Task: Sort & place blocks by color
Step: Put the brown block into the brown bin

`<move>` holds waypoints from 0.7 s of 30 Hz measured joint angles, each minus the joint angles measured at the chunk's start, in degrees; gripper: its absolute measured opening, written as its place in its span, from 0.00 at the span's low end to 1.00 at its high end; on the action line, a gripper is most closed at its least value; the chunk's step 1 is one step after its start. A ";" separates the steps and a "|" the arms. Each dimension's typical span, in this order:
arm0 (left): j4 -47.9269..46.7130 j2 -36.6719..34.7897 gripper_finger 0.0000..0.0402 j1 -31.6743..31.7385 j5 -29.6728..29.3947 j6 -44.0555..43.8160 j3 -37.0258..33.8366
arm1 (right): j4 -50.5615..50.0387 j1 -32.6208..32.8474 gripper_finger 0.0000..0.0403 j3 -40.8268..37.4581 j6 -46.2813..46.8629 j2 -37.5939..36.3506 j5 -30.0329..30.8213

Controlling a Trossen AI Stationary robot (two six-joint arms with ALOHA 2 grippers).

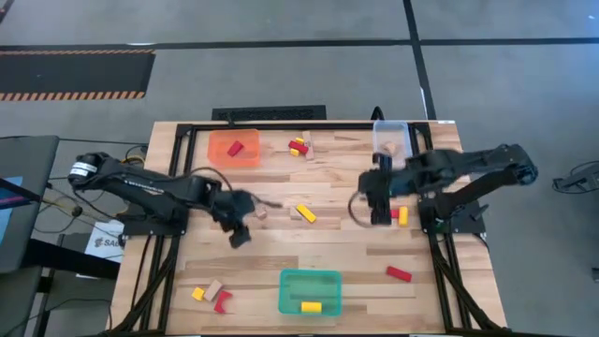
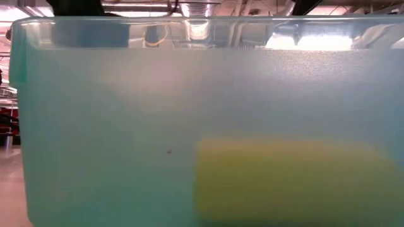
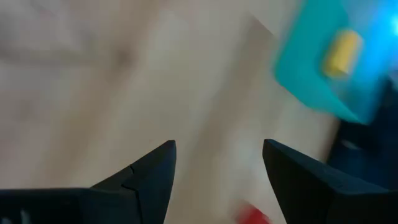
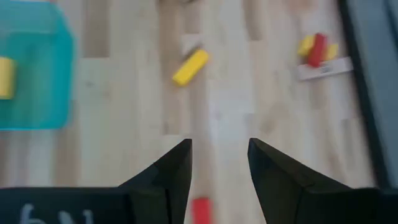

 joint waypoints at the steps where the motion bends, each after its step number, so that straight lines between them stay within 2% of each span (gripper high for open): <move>1: 0.22 0.19 0.57 -2.71 1.16 -2.79 0.71 | 0.09 -1.81 0.44 0.00 -1.73 -0.47 -0.71; 6: 0.55 2.19 0.57 -16.80 1.45 -13.82 3.67 | 1.70 -9.49 0.43 0.00 -7.53 -1.64 -4.25; 11: -0.32 4.69 0.57 -27.35 -4.85 -26.78 4.02 | 4.17 -14.75 0.43 0.00 -9.89 -0.79 -9.46; 15: -0.64 8.23 0.57 -32.67 -7.18 -35.76 4.02 | 5.91 -17.15 0.43 0.00 -10.35 0.95 -13.41; 21: -0.82 13.11 0.57 -37.78 -6.10 -41.38 3.98 | 6.05 -18.30 0.42 0.00 -11.35 4.11 -16.43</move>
